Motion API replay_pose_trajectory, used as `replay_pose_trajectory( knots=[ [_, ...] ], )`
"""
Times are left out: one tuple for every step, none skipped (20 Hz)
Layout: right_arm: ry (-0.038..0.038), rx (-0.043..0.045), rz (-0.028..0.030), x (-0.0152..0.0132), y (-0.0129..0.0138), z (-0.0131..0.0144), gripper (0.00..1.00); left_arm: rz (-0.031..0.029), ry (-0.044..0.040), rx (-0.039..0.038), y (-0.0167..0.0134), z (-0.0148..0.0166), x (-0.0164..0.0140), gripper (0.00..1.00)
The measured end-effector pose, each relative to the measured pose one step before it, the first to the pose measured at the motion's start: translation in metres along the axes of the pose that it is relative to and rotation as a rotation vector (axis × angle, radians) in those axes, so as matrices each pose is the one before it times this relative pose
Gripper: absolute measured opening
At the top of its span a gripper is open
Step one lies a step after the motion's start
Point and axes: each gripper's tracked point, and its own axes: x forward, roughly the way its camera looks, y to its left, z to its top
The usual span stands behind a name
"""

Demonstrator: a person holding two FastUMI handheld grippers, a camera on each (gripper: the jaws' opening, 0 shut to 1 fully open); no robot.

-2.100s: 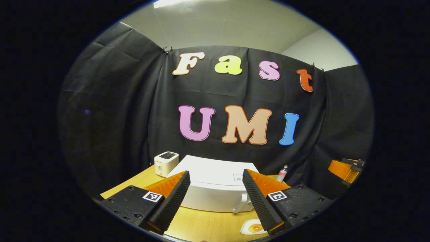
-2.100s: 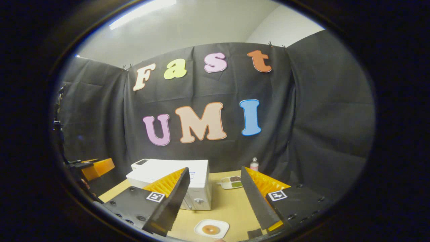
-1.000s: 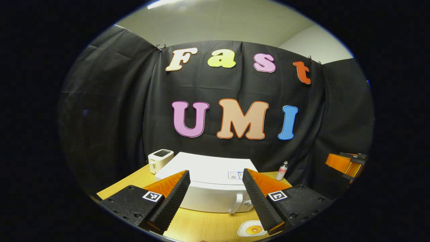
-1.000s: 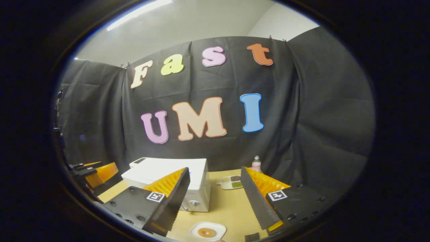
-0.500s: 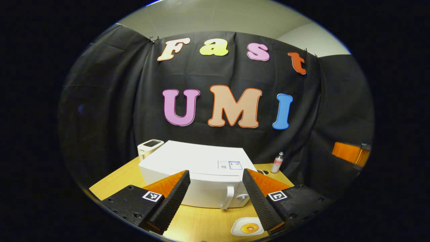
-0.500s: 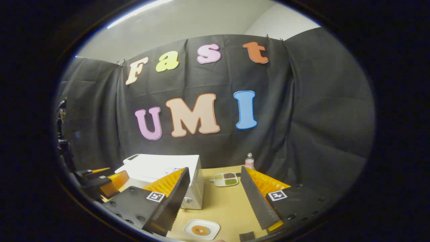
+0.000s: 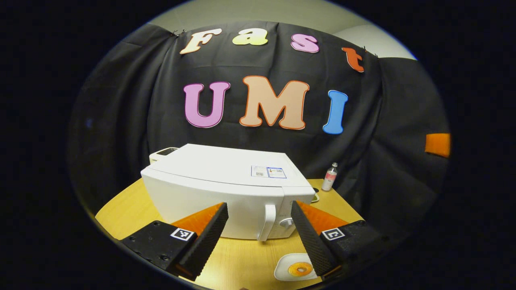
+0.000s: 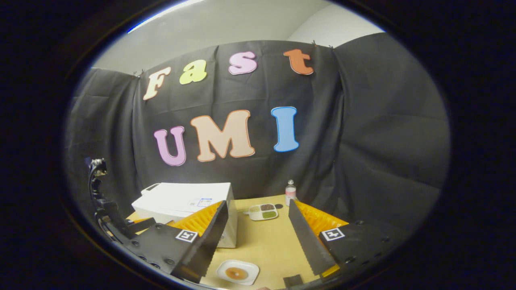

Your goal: Open the microwave oven with the left hand, put the food in, and close the microwave oven.

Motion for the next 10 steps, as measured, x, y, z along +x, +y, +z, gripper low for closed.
replay_pose_trajectory(
  knots=[
    [0.00828, 0.00146, -0.01008, -0.00156, -0.00212, -0.00199, 0.92, -0.01123, 0.00093, 0.00385, -0.00057, -0.00523, 0.00453, 0.99],
    [0.00452, 0.00085, -0.01094, -0.00102, -0.00184, -0.00225, 0.92, -0.01395, 0.00344, -0.00121, -0.00284, -0.00587, 0.00491, 0.99],
    [0.00334, -0.00031, -0.01224, -0.00061, -0.00244, -0.00079, 0.92, -0.01397, 0.00408, -0.00182, -0.00238, -0.00423, 0.00396, 0.99],
    [0.00247, -0.00185, -0.01268, -0.00141, -0.00283, -0.00116, 0.92, -0.01032, 0.00926, 0.00201, -0.00241, -0.00678, 0.00540, 0.99],
    [0.00304, -0.00285, -0.01232, -0.00125, -0.00268, -0.00077, 0.92, -0.00914, 0.00857, 0.00225, -0.00165, -0.00712, 0.00524, 0.99],
    [0.00220, -0.00248, -0.01161, -0.00124, -0.00182, -0.00045, 0.92, -0.00838, 0.00949, 0.00345, -0.00087, -0.00607, 0.00517, 0.99],
    [0.00216, -0.00042, -0.00972, -0.00169, -0.00111, -0.00033, 0.92, -0.00897, 0.00914, 0.00423, -0.00137, -0.00665, 0.00619, 0.99],
    [0.00309, 0.00118, -0.00688, -0.00199, -0.00138, -0.00074, 0.92, -0.00764, 0.00960, 0.00549, -0.00154, -0.00762, 0.00606, 0.99],
    [0.00330, 0.00268, -0.00724, -0.00172, -0.00040, -0.00081, 0.92, -0.00923, 0.01270, 0.00420, -0.00159, -0.00815, 0.00548, 0.99],
    [0.00251, 0.00412, -0.00612, -0.00201, -0.00075, -0.00081, 0.92, -0.00482, 0.02009, 0.00488, 0.00040, -0.00970, 0.00500, 0.99]
  ],
)
